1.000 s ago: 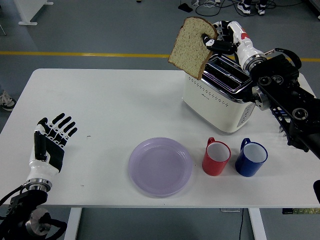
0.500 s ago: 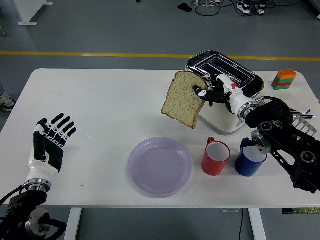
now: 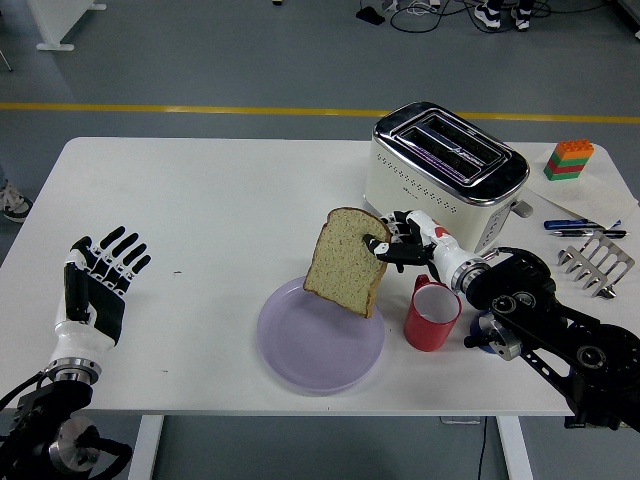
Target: Push plate across desktop,pick up the break from the machine,place the break in the plate
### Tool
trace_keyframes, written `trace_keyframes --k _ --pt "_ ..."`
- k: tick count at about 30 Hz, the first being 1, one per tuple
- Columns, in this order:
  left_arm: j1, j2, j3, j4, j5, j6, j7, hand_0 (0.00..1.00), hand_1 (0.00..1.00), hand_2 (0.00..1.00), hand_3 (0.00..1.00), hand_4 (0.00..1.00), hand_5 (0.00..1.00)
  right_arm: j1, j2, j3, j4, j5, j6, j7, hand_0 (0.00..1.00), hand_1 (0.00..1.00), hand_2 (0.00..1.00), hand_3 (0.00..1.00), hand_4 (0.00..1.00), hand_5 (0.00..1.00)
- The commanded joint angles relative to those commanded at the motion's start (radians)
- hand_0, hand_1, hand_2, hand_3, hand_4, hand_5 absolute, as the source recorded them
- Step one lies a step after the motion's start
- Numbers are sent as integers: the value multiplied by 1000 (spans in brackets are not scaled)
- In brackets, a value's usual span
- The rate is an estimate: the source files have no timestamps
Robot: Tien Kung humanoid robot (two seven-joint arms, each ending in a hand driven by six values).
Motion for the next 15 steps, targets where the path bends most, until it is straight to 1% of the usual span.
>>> trace_keyframes --k 10,15 --pt "3 -6 -27 -1 -17 14 -37 729 695 683 665 463 998 -48 25 1 20 25 -45 25 138 229 344 448 419 2" --pt "6 -11 -57 -2 -15 17 -43 729 696 684 662 463 998 -61 42 -25 18 58 -55 63 141 230 344 449 427 2"
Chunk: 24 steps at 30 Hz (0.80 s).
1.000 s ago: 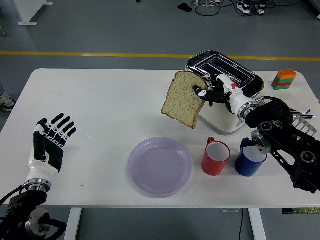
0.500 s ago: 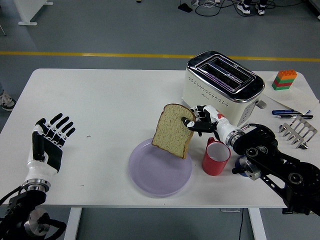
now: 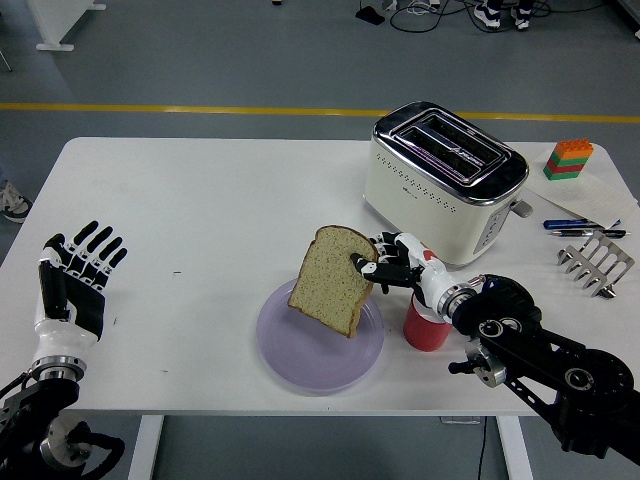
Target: Push plate across desktop,pick up the break from the machine,place the break in the plate
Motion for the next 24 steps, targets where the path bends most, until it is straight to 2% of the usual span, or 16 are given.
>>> trace_keyframes --k 7,11,18,19,20,24 --pt "4 -4 -35 -3 6 -1 3 729 696 683 661 463 998 -3 18 -43 -13 41 -5 61 145 231 345 450 431 2" --pt "7 -5 -48 -4 9 -2 5 729 696 684 660 462 998 -6 25 -79 -28 79 0 126 155 234 346 452 427 2" --pt "9 -6 -53 -5 13 -3 8 729 696 685 660 462 998 -13 23 -128 -69 138 52 283 177 252 352 456 427 2" --pt "9 -6 -53 -5 13 -3 8 729 696 685 660 462 998 -13 22 -130 -70 140 53 290 177 252 352 456 427 2" --pt "10 -6 -54 -4 13 -3 8 729 696 684 659 461 998 -12 21 -136 -76 144 61 303 244 289 367 468 408 2" --pt "9 -6 -55 -5 14 -3 8 729 696 684 659 461 998 -8 16 -165 -96 132 93 334 244 289 367 468 408 2"
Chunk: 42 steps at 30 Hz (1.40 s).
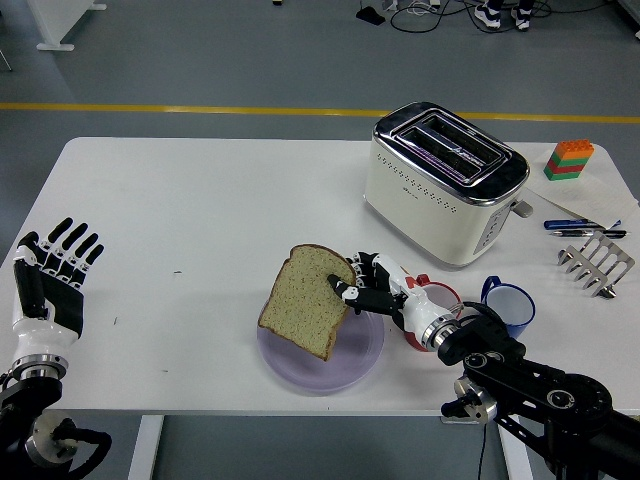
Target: Push plate across desktop,pick up the break from the machine,place the break in the plate
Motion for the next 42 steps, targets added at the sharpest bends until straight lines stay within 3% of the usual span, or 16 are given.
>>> trace_keyframes --k 7,8,13,14,25,42 --pt "-1 0 1 0 0 0 0 729 696 685 658 460 998 6 0 -17 -12 -44 22 -7 260 309 398 493 393 2" --pt "-1 0 1 0 0 0 0 729 696 685 658 460 998 7 1 -19 -14 -52 23 -8 306 341 406 495 472 97" --pt "-3 0 5 0 -1 0 0 729 696 685 658 460 998 17 3 -28 -31 -114 15 -2 306 341 406 495 472 97" --pt "-3 0 5 0 -1 0 0 729 694 684 658 461 998 17 3 -29 -32 -117 14 -2 348 393 426 508 542 148" --pt "-6 -2 12 1 -2 -2 0 729 694 684 657 460 998 33 1 -6 -34 -209 9 24 351 408 433 513 553 147" --pt "-6 -3 14 1 -5 -2 -2 730 691 681 656 457 998 33 -7 14 -60 -384 27 -5 389 465 478 543 621 173"
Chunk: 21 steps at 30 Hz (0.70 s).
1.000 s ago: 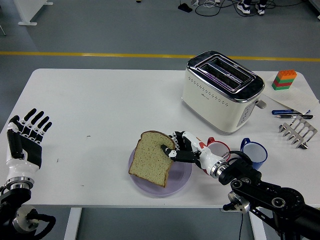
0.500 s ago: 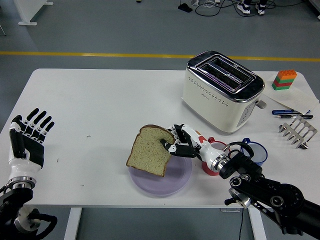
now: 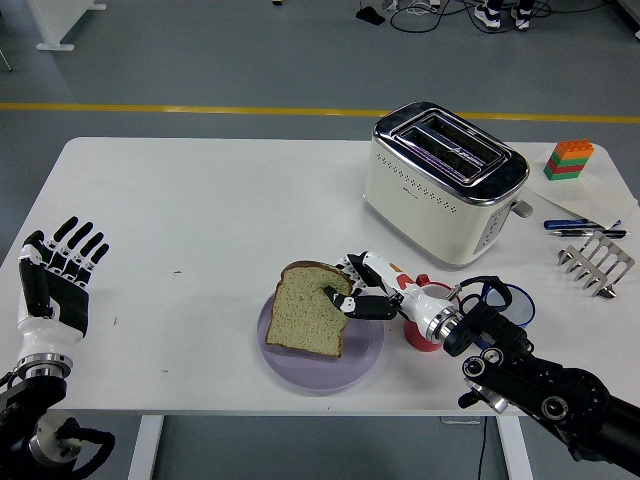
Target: Push plate across desktop,pick up the break from the machine,place the break in the plate
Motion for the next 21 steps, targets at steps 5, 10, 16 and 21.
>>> trace_keyframes --k 5,10,16,21 --pt "1 1 -3 0 -1 0 0 729 690 682 656 457 998 -1 -1 7 -8 -59 12 -14 441 502 509 562 664 212" --pt "2 1 -5 0 -1 0 0 730 690 681 655 455 998 -2 0 11 -10 -89 16 -11 574 580 573 622 732 291" --pt "2 0 -6 1 -2 1 -1 730 689 681 654 455 998 -3 -2 25 -16 -132 -3 -5 678 637 626 659 796 342" --pt "1 0 -6 1 -2 1 -2 730 689 680 653 454 998 -2 -4 35 -24 -172 -18 -5 740 678 661 693 829 356"
